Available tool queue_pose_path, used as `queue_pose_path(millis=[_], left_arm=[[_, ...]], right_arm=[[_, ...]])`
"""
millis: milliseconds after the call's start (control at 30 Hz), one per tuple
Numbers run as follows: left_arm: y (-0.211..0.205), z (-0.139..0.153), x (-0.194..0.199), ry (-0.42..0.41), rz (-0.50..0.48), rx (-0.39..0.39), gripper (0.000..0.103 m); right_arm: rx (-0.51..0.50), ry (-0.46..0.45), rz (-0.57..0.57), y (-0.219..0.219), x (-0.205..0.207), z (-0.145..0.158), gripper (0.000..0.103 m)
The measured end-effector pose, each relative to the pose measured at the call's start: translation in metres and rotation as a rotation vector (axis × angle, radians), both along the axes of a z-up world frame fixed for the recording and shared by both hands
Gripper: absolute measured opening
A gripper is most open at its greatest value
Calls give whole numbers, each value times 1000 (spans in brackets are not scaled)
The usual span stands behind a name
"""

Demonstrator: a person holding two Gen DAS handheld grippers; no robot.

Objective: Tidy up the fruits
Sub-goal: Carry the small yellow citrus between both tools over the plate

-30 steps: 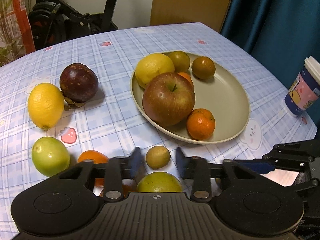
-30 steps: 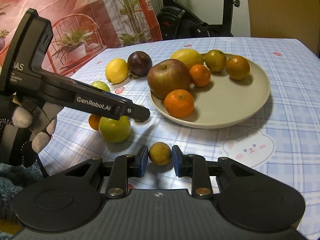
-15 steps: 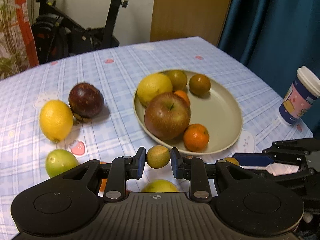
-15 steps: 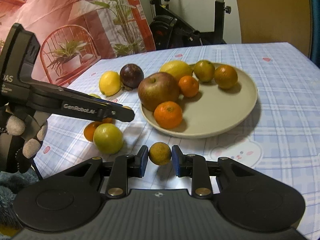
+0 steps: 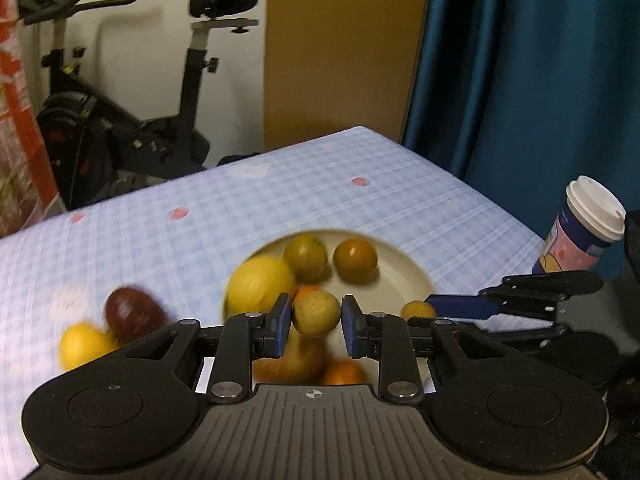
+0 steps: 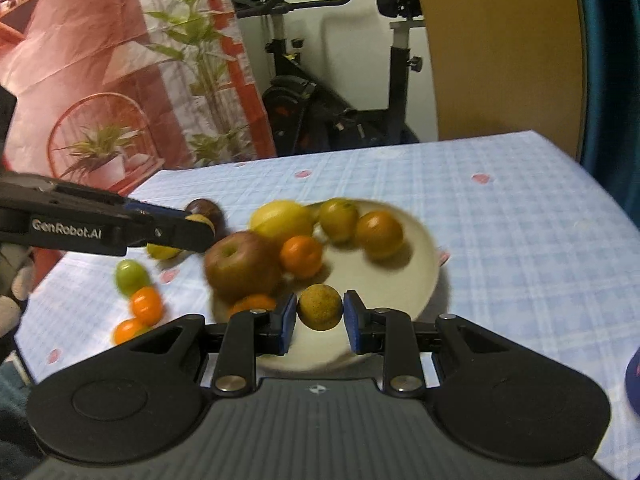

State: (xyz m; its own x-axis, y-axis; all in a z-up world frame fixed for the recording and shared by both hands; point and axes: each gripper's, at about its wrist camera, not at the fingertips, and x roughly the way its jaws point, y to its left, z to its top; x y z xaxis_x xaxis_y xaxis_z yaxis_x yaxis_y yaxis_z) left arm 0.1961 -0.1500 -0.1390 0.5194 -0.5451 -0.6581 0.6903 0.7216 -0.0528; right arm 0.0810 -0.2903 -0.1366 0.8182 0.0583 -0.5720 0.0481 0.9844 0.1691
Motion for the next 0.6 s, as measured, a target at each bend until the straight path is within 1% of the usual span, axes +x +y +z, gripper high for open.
queue_pose_path(millis=[167, 333, 467, 600], left_arm=[[-38, -12, 22, 24, -29, 31, 29], [-63, -28, 37, 34, -46, 88, 29], [-71, -34, 39, 31, -61, 114, 29], [-75, -40, 42, 34, -75, 132, 29]], right_arm=[[-38, 9, -31, -16, 22, -9, 28], [-96, 22, -26, -24, 37, -17, 28], [-152, 23, -17, -27, 46, -21, 28], [-186, 32, -8, -27, 53, -27, 28]])
